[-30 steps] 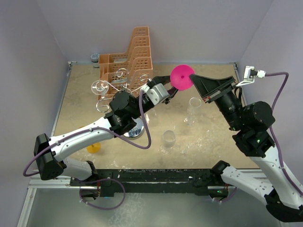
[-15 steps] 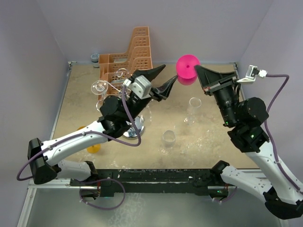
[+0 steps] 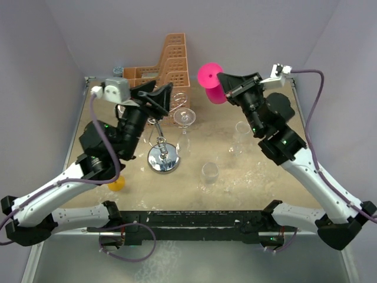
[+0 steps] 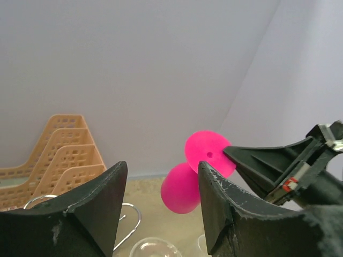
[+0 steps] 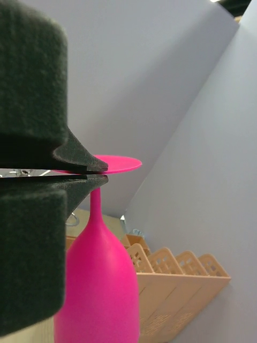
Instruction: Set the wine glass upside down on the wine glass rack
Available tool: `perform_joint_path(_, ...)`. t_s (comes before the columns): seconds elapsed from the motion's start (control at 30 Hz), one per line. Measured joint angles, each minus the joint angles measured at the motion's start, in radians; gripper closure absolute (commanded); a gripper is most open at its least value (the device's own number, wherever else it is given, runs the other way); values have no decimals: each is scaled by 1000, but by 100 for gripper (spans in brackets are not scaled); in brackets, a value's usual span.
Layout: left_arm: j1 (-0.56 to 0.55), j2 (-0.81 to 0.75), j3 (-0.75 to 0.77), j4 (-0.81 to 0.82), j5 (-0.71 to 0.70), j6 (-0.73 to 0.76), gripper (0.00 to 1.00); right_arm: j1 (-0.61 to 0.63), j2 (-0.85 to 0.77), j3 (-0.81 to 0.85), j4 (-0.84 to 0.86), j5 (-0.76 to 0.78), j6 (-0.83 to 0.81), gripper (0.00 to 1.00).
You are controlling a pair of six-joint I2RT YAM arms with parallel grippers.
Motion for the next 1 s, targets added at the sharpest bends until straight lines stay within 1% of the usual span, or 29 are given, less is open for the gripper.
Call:
perform_joint_path(0.13, 0, -108, -38, -68, -50, -45, 49, 0, 81, 50, -47, -22, 13, 100)
perform_joint_path(0.33, 0, -220, -80, -198, -93, -96, 49, 0, 164, 122, -129, -32, 43, 100)
perform_joint_path(0.53, 0, -315, -121, -305, -146, -108, 49, 0, 253, 238, -268, -26, 119, 100)
perform_joint_path(0.63, 0, -364, -135, -331, -173, -109, 49, 0, 313, 301, -341, -32, 161, 100)
perform_joint_path(0.77, 0, -407, -139, -341, -199, -109, 50, 0, 361, 321, -407, -56, 212, 100)
perform_joint_path(1.0, 0, -408, -139, -356, -206, -109, 50, 1, 405, 344, -493, -84, 289, 100)
